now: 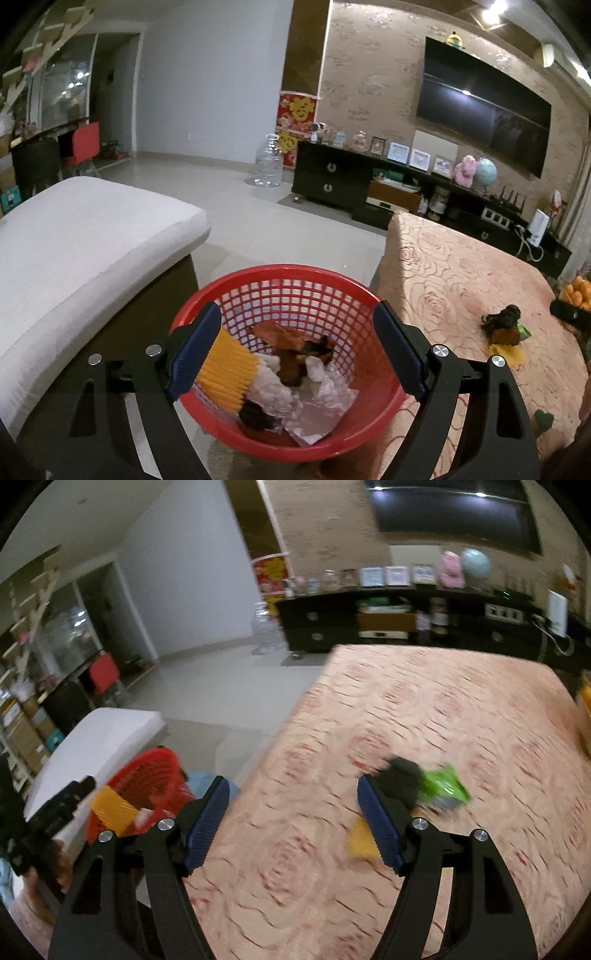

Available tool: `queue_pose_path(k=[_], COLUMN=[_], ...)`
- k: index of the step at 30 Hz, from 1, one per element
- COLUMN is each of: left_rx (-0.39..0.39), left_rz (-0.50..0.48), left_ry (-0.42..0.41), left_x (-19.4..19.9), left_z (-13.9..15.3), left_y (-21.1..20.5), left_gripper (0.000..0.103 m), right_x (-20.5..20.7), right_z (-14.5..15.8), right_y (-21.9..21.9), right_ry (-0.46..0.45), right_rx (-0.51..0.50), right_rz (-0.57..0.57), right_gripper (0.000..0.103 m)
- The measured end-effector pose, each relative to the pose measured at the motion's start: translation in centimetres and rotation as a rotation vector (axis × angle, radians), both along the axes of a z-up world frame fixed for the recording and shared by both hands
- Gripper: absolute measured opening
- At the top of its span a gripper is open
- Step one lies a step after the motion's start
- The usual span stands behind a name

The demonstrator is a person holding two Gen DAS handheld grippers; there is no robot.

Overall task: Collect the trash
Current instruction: 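Move both tools back over the bedspread toward the green pom-pom, then grasp the green fuzzy pom-pom with the right tool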

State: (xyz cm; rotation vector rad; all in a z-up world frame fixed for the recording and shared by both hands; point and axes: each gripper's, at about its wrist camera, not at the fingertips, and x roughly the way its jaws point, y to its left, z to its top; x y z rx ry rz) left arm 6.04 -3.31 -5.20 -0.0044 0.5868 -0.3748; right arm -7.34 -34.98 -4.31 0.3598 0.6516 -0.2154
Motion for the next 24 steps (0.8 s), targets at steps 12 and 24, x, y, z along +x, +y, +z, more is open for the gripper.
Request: queue_pose_path(k=[12,24], left_rx=[-0.005,0.020], left_rz=[-0.070,-0.085], left_ry=[0.007,0.024], left_x=[-1.3,-1.7], left_z=[-0.3,-1.0], left_y=[-2.4,-4.0], left_gripper=[0.081,0.081], right_x=[-7.5,-8.6], right_z=[-5.3,-9.4], right_y=[-2.2,-0.1], right_ry=[0.143,0.273], right_rx=[-0.008,-0.012], right_rz=[-0.120,-0.063], right_gripper=[0.070,0.072])
